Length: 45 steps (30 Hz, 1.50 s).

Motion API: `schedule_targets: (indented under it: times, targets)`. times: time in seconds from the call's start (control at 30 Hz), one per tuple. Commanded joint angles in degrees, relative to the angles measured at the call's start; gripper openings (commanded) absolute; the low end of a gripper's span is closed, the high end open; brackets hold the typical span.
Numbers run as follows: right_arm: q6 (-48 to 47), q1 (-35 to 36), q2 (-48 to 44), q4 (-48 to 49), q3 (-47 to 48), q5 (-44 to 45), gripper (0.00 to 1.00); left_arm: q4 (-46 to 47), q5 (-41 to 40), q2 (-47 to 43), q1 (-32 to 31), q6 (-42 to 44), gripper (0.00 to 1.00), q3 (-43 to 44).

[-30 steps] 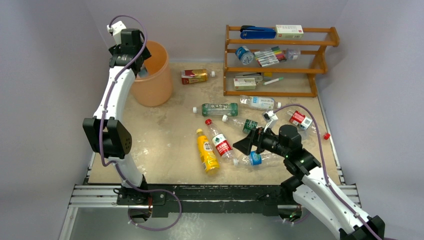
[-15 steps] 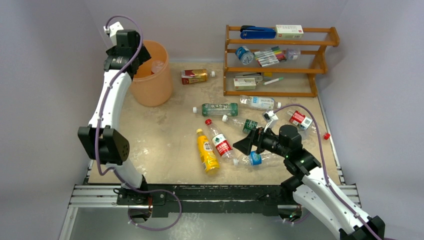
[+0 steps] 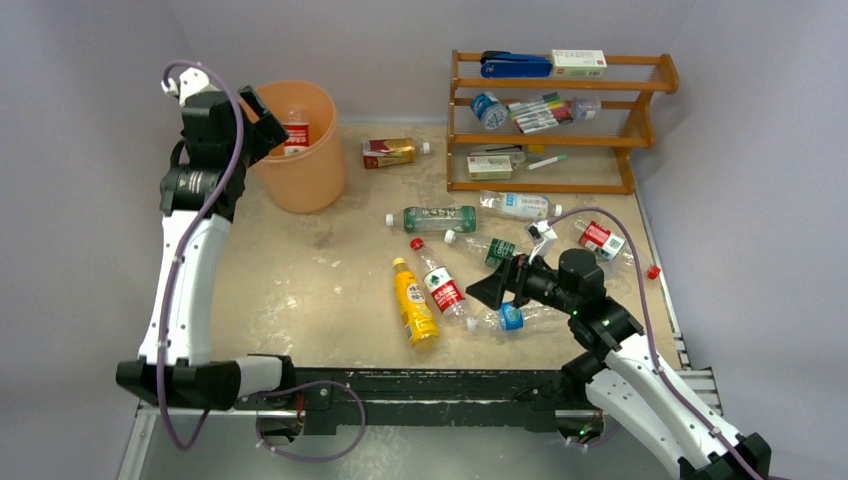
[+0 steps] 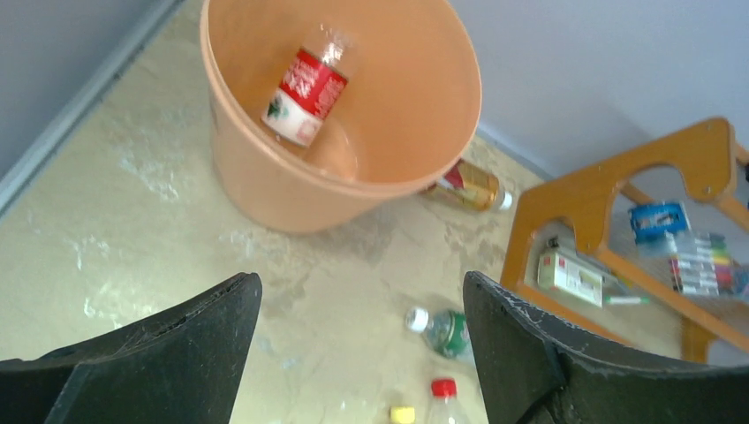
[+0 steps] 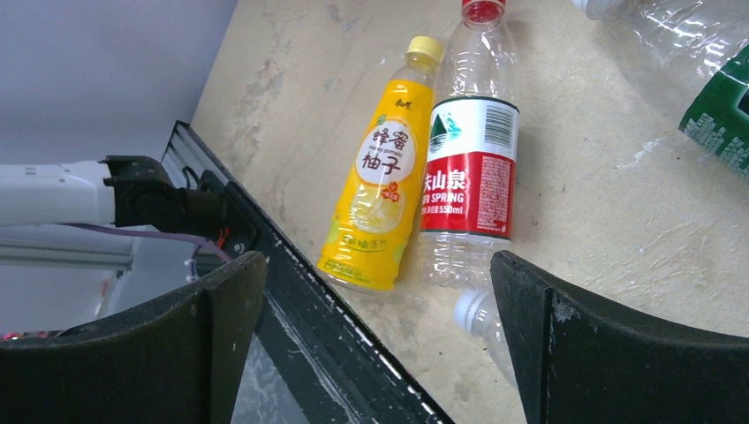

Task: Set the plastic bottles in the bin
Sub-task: Place the plastic bottle in the trash bin, then pick up the plastic bottle at the center of the board.

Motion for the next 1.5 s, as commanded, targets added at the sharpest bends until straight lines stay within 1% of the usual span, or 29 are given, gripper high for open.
schedule_targets:
  times: [0.0,0.07,0.13,0.27,0.37,0.6,0.77,0.9,1.23,1.33,1.47]
  targets:
    - [1.1,-0.1,3.7,-0.4,4.9,-0.6,1.0,0.2,6.4,-5.6,0.3,-3.1,0.84,-7.3]
    - [2.9,-0.1,4.6,3.0,4.8,-1.9,1.0,0.6,8.4,-8.2,0.3,-4.0,0.85,-10.9]
    - [3.2,-0.1,6.6,4.3,6.3,-2.5,1.0,0.7,9.7,-10.5,0.3,-4.9,0.85,-13.6]
    - [0.0,-0.1,13.5,0.8,13.0,-0.7,1.0,1.1,13.4,-14.6,0.2,-6.7,0.85,-18.2]
    - [-1.9,-0.1,18.9,-0.4,17.7,0.3,1.0,0.3,14.6,-17.2,0.2,-6.7,0.85,-19.5]
    - [-1.2,-0.1,25.8,-0.3,24.5,1.2,1.0,-2.9,17.8,-19.9,0.2,-6.5,0.86,-16.6]
    - [-1.6,-0.1,31.0,-0.8,29.7,-0.5,1.0,-5.8,18.6,-19.5,0.1,-6.1,0.86,-12.6]
    - [-2.9,-0.1,34.9,-2.0,33.2,-0.1,1.0,-7.1,20.3,-19.3,0.1,-6.4,0.86,-9.7]
    - [-5.1,-0.1,43.3,-0.4,39.1,-2.0,1.0,-9.5,23.3,-19.1,0.2,-4.6,0.86,-8.9]
    - [-5.5,0.0,44.6,0.1,39.9,-2.6,1.0,-10.4,23.9,-19.2,0.2,-3.8,0.86,-8.4]
    - [-6.2,0.0,42.6,1.8,39.0,-1.5,1.0,-11.1,24.9,-19.4,-0.3,-3.1,0.86,-9.1]
